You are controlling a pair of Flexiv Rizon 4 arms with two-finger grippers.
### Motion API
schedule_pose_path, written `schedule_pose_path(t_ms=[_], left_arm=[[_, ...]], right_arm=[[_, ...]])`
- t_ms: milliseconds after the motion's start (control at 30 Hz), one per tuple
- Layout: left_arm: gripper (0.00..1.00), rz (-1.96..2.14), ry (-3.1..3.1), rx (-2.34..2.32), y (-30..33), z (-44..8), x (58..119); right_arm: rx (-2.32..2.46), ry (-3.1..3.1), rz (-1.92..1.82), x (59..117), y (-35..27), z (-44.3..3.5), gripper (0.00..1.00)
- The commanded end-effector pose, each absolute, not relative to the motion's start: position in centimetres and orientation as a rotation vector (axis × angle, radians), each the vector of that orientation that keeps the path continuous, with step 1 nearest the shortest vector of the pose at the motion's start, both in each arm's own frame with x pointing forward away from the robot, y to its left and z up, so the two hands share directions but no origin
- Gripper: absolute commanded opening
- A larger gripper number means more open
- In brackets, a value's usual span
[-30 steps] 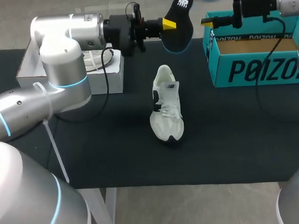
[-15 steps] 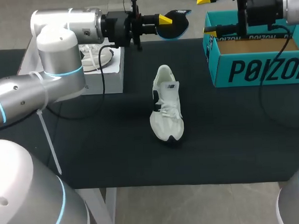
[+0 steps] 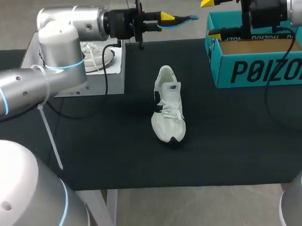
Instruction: Take the shoe out of the shoebox, open the shoe tongue, remove and reinsert the insole, then place the shoe into the shoebox
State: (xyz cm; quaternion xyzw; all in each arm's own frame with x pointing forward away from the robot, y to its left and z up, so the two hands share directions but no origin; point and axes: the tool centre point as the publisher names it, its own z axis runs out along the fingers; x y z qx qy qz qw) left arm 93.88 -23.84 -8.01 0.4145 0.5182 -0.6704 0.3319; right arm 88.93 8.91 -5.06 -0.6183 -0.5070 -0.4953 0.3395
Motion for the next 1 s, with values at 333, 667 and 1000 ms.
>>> schedule_pose_path(t_ms=[333,667,1000], left_arm=[[0.0,-1.997,1.546,0.919,-24.0,-7.7,96.0],[0.0,-2.059,1.795,0.717,-24.5,-7.2,95.3],[0.0,-2.059,1.795,0.717,-24.5,-7.2,95.3]], right_arm=[[-1.607,-1.315,-1.275,88.8,9.4,-5.8,1.0],[-1.602,-1.312,-1.277,88.6,9.5,-5.7,1.0],[-1.601,-1.313,-1.27,88.6,9.7,-6.0,1.0]])
